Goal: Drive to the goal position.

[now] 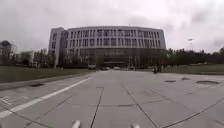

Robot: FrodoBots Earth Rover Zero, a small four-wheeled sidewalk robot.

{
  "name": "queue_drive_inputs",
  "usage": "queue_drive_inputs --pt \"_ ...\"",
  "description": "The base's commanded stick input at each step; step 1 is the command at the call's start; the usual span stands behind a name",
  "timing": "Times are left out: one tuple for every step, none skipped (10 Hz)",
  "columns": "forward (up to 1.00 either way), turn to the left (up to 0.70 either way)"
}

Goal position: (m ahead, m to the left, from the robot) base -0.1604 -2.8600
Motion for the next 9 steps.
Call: queue_drive_inputs --pt "0.09 0.0" --pt "0.09 0.0" --pt "0.09 0.0" --pt "0.09 0.0" --pt "0.09 0.0" --pt "0.09 0.0" --pt "0.09 0.0" --pt "0.09 0.0" --pt "0.09 0.0"
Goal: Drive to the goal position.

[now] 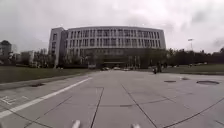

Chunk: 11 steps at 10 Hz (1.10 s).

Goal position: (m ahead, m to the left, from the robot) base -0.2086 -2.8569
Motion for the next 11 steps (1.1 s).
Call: queue_drive_inputs --pt "0.09 0.0" --pt "0.09 0.0" --pt "0.09 0.0" --pt "0.09 0.0" --pt "0.09 0.0" --pt "0.09 0.0" --pt "0.09 0.0" --pt "0.09 0.0" --pt "0.09 0.0" --pt "0.09 0.0" --pt "0.09 0.0"
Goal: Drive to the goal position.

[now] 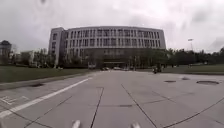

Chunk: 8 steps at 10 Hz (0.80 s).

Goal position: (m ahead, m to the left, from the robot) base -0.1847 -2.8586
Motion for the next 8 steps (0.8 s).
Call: queue_drive_inputs --pt "0.09 0.0" --pt "0.09 0.0" --pt "0.09 0.0" --pt "0.09 0.0" --pt "0.09 0.0" --pt "0.09 0.0" --pt "0.09 0.0" --pt "0.09 0.0"
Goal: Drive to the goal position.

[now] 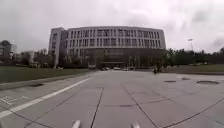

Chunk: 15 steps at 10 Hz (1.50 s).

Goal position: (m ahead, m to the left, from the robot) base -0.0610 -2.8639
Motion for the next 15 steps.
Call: queue_drive_inputs --pt "0.09 0.0" --pt "0.09 0.0" --pt "0.09 0.0" --pt "0.09 0.0" --pt "0.09 0.0" --pt "0.09 0.0" --pt "0.09 0.0" --pt "0.09 0.0" --pt "0.09 0.0" --pt "0.09 0.0" --pt "0.09 0.0" --pt "0.09 0.0" --pt "0.09 0.0" --pt "0.09 0.0" --pt "0.09 0.0"
